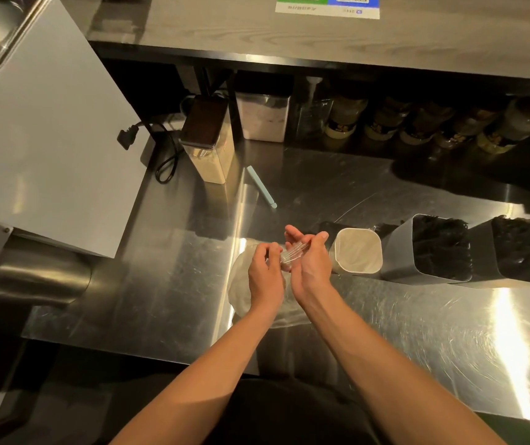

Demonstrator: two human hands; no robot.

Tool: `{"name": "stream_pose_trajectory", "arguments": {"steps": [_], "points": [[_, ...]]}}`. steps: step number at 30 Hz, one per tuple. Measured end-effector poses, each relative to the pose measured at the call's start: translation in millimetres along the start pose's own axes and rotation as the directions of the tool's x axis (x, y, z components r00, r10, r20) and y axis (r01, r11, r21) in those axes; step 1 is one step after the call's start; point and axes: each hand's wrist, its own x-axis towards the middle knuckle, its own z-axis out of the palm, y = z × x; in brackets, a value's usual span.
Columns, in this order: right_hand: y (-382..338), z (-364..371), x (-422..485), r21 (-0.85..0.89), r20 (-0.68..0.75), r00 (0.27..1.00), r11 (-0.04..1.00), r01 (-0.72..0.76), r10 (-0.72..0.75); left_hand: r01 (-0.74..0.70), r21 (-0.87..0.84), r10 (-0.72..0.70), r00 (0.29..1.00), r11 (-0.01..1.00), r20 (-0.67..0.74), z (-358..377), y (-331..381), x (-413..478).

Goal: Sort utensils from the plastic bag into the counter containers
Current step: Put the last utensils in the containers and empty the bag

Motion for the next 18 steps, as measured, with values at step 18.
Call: {"name": "stream_pose_trajectory", "arguments": {"steps": [18], "points": [[-70.7,-80.0,27.0,-0.772,0.278,0.867,0.441,0.458,-0.413,0.078,-0.09,-0.036,0.914,0.993,0.403,54.7,39.2,3.8]]}}
